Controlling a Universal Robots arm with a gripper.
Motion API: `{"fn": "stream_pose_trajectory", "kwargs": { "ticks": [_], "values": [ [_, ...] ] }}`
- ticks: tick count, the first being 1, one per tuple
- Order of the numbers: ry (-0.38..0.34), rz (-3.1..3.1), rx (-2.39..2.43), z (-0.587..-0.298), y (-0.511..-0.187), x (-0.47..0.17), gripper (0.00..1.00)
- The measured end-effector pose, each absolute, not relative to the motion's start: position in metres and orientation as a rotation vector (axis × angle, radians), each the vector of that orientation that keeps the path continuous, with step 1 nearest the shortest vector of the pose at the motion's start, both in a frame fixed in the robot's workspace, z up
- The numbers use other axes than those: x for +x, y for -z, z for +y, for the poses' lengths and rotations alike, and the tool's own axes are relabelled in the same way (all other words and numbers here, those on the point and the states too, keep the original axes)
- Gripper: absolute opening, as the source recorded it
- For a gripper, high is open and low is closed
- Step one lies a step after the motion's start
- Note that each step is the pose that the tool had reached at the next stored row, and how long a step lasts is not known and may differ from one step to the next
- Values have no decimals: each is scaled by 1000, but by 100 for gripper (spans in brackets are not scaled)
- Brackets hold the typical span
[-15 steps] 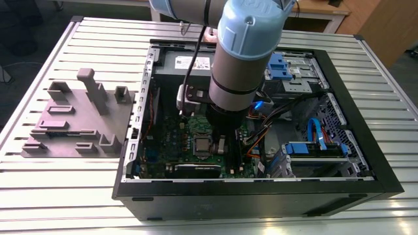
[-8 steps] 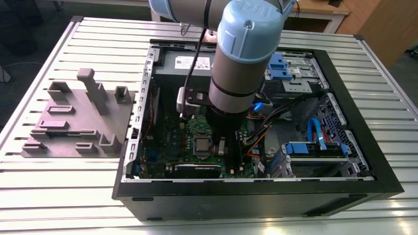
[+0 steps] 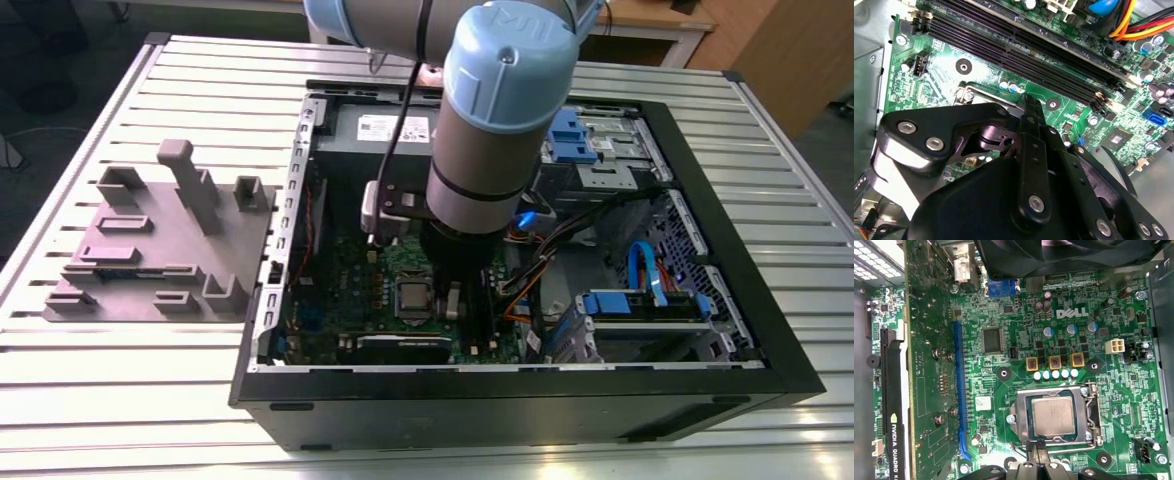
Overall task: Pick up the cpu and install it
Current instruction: 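Install the first cpu locking lever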
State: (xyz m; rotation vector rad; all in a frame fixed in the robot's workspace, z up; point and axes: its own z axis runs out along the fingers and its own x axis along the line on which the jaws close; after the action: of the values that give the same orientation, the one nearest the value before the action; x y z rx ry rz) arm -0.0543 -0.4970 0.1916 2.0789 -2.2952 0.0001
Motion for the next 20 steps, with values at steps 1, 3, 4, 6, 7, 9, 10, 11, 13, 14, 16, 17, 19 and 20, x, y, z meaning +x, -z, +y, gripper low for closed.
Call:
{"fn": "stream_pose_trajectory", "kwargs": {
  "ticks": [1,3,4,6,7,9,10,11,13,14,16,17,19,20],
  "values": [
    [0,-2295,2079,-497,-191,-54,10],
    [0,-2294,2080,-497,-191,-54,10],
    [0,-2294,2080,-497,-191,-54,10],
    [0,-2294,2081,-497,-191,-53,10],
    [0,-2294,2081,-497,-190,-53,10],
    [0,-2293,2081,-497,-190,-53,10],
    [0,-2293,2081,-497,-189,-52,10],
    [0,-2293,2082,-497,-189,-52,10],
    [0,-2292,2082,-497,-188,-52,10],
    [0,-2292,2082,-497,-187,-52,10],
    [0,-2291,2083,-497,-187,-52,10],
    [0,-2291,2083,-497,-187,-51,10],
    [0,-2290,2084,-497,-186,-51,10],
    [0,-2290,2086,-497,-185,-50,10]
  ]
}}
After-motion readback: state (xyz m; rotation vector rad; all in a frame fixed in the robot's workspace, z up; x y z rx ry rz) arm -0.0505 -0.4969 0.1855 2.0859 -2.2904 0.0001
